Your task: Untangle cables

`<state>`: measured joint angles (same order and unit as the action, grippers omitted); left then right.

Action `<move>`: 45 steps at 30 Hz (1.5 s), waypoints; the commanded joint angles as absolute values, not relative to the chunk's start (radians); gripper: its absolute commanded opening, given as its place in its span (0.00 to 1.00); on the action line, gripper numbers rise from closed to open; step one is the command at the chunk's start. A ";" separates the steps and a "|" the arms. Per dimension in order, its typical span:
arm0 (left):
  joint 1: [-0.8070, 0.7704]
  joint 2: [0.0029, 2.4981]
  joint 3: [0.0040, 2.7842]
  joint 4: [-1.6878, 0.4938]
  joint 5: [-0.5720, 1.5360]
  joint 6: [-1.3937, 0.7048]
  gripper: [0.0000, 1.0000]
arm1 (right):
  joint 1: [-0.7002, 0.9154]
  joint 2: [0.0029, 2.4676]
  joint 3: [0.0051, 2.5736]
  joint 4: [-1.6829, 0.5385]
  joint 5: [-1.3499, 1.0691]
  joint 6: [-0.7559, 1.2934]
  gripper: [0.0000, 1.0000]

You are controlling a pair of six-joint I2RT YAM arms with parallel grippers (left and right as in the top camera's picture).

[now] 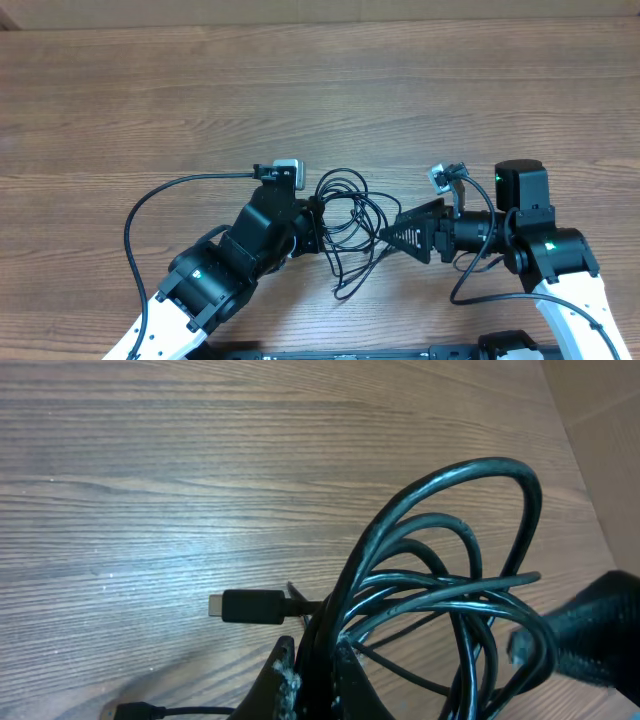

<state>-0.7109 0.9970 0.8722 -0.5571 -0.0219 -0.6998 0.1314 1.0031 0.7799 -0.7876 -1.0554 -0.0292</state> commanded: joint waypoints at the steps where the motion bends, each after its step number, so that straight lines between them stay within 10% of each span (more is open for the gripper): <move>1: -0.706 0.989 0.900 -0.557 -0.115 -0.729 0.04 | 0.129 0.991 0.793 -0.799 -1.119 -0.035 0.77; 10: -0.710 1.014 0.900 -0.519 -0.084 -0.925 0.04 | 0.129 0.991 0.793 -0.755 -1.122 -0.033 0.93; 27: -0.721 1.073 0.900 -0.458 0.132 -0.957 0.04 | 0.129 0.992 0.793 -0.689 -1.074 -0.027 0.84; 29: -0.721 1.073 0.900 -0.456 0.155 -0.957 0.04 | 0.129 0.992 0.793 -0.686 -1.074 -0.028 0.78; 31: -0.721 1.073 0.900 -0.456 0.159 -0.957 0.04 | 0.129 0.992 0.793 -0.685 -1.074 -0.027 0.56; 32: -0.721 1.073 0.900 -0.456 0.158 -0.954 0.04 | 0.129 0.992 0.793 -0.686 -1.074 -0.028 0.24; 34: -0.721 1.073 0.900 -0.456 0.157 -0.953 0.04 | 0.129 0.992 0.793 -0.686 -1.074 -0.028 0.08; 45: -0.718 1.073 0.900 -0.475 -0.040 -0.928 0.04 | 0.129 0.992 0.793 -0.806 -1.074 -0.112 0.04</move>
<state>-0.7136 1.0740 0.8722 -0.4793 0.0723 -0.9398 0.1314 1.0035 0.7799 -0.7654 -1.0679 -0.0380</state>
